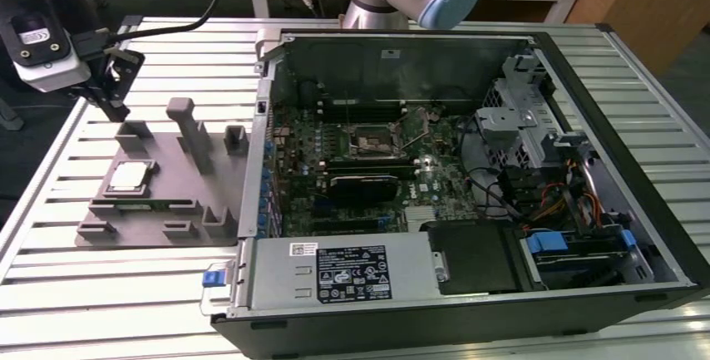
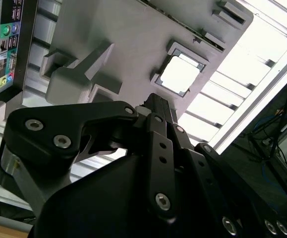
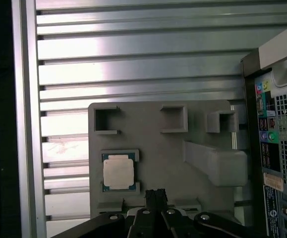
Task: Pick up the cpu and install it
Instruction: 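Pick up the cpu and move it towards the insertion slot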
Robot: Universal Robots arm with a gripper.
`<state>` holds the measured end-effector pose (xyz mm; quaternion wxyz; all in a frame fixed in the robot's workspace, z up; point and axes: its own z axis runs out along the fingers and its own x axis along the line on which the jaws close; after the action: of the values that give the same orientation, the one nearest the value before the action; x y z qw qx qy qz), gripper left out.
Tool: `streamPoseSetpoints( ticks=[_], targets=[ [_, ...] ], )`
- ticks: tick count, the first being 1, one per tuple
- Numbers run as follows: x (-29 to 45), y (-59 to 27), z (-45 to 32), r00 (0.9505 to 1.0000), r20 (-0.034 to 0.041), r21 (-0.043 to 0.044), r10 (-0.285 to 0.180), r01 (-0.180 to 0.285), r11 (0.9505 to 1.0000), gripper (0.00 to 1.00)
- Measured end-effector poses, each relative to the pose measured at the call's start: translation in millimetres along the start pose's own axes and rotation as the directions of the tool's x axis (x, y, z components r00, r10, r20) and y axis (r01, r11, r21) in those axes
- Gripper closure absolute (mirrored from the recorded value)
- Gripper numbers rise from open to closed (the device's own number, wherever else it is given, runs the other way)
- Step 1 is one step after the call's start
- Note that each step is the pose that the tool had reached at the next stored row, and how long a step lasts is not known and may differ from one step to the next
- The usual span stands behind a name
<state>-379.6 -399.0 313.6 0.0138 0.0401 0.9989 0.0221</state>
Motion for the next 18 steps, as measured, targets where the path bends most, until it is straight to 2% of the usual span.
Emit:
streamPoseSetpoints(
  ticks=[13,18],
  targets=[
    [7.5,-0.7,2.8,1.0,0.003,-0.0002,0.0,0.0,1.0,0.89],
    [13.3,-1.4,6.7,1.0,0.0048,-0.0004,0.0,0.0,1.0,0.89]
  ],
)
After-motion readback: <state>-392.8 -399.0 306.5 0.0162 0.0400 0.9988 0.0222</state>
